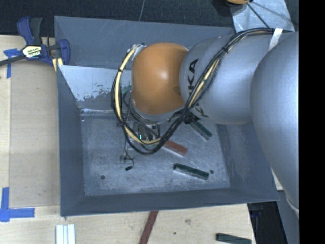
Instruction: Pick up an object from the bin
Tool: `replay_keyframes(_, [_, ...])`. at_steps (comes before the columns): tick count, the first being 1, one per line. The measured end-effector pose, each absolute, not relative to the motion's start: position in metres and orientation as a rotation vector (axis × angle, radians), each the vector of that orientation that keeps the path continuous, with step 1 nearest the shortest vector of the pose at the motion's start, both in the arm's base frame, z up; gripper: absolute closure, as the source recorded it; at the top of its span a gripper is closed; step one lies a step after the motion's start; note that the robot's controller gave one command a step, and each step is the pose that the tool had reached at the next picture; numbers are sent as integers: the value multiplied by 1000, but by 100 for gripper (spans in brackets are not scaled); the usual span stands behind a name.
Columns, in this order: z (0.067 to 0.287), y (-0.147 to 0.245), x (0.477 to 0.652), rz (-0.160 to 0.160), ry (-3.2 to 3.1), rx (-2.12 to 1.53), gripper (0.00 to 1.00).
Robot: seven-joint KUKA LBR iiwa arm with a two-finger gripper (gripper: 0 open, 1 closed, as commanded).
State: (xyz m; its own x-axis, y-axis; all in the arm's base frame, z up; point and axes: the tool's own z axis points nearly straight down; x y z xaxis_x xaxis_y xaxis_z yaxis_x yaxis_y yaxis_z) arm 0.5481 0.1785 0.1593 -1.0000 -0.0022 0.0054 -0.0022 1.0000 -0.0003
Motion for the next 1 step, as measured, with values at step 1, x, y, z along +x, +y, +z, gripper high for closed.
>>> replay_keyframes(1, [164, 178, 550, -2, -3144, 0, 0])
